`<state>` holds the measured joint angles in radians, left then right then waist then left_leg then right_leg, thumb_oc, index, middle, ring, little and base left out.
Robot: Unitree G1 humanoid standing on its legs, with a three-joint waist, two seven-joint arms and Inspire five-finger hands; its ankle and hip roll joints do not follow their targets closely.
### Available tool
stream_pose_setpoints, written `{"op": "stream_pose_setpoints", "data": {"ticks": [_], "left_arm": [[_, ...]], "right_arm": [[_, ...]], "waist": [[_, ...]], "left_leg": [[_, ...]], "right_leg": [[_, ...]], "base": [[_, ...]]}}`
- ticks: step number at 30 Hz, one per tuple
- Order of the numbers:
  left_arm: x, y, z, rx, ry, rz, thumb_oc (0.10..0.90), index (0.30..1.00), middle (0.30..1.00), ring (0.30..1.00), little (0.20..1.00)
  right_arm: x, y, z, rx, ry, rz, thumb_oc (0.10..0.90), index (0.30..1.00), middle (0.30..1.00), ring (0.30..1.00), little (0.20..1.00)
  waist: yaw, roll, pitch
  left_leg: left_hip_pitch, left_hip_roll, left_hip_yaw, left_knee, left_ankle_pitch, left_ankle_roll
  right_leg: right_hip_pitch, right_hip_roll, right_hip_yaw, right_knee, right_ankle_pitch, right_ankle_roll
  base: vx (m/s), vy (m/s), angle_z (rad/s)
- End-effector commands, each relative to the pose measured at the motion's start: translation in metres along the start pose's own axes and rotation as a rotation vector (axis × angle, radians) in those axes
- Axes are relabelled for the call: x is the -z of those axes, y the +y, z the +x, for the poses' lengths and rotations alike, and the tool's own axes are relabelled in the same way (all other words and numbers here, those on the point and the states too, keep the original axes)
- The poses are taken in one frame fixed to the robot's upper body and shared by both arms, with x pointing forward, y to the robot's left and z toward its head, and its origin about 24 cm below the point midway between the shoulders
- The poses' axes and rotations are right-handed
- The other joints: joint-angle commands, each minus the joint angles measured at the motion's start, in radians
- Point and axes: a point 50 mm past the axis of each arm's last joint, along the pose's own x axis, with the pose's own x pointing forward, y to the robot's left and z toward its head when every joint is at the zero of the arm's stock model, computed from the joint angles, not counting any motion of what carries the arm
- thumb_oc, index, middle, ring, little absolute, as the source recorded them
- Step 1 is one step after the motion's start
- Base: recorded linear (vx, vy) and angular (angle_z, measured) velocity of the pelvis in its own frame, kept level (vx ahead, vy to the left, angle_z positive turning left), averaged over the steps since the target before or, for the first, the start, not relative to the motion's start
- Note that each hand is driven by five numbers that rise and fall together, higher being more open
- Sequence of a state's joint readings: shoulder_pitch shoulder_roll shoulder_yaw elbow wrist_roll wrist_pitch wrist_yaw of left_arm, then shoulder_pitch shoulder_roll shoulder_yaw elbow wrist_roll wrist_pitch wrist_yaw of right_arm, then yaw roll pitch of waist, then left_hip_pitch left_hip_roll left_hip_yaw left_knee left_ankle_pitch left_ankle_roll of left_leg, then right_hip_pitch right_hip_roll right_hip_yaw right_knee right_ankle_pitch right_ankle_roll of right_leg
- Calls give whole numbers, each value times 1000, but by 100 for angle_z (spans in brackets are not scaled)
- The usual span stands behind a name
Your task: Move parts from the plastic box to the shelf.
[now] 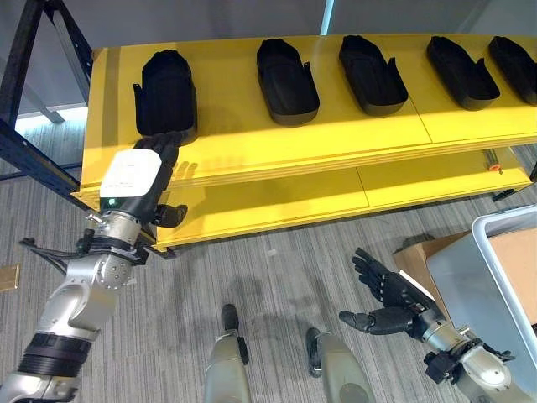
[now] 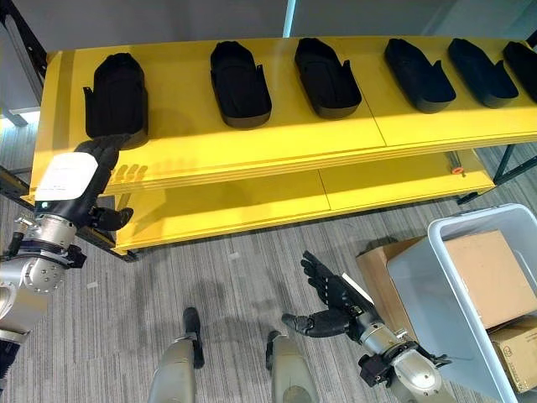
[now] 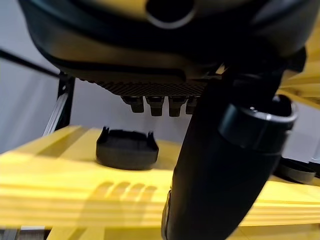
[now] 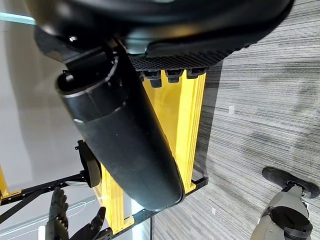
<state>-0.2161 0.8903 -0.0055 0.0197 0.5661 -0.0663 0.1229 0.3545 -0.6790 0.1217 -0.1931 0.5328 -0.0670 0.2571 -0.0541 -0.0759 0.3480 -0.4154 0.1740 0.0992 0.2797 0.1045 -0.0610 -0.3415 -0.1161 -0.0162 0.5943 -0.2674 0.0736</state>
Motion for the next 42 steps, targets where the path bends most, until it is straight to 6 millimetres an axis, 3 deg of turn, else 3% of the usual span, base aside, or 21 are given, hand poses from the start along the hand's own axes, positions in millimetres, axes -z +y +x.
{"op": "stream_pose_setpoints", "data": {"ticks": [1,20,42], "left_arm": [[-4,31,16,-142,-57,81,900,1000,1000,1000,1000],[3,12,37,-58,-6,68,900,1000,1000,1000,1000],[12,29,60,-57,21,151,900,1000,1000,1000,1000]], "right_arm": [[-31,-5,1,-6,-169,-49,900,1000,1000,1000,1000],[-30,-3,-1,-25,-160,-45,900,1000,1000,1000,1000],[-27,-2,-3,-31,-159,-22,900,1000,1000,1000,1000]], "waist": [[-22,10,-78],[-38,6,-74],[-49,4,-76]], "left_leg": [[8,43,-25,125,-136,-18],[1,45,-19,130,-134,-18],[-7,42,-18,129,-129,-18]], "right_leg": [[12,-35,-13,-112,86,-4],[2,-37,-7,-108,92,0],[-7,-41,-5,-108,100,5]], "base": [[0,0,0],[0,0,0],[0,0,0]]}}
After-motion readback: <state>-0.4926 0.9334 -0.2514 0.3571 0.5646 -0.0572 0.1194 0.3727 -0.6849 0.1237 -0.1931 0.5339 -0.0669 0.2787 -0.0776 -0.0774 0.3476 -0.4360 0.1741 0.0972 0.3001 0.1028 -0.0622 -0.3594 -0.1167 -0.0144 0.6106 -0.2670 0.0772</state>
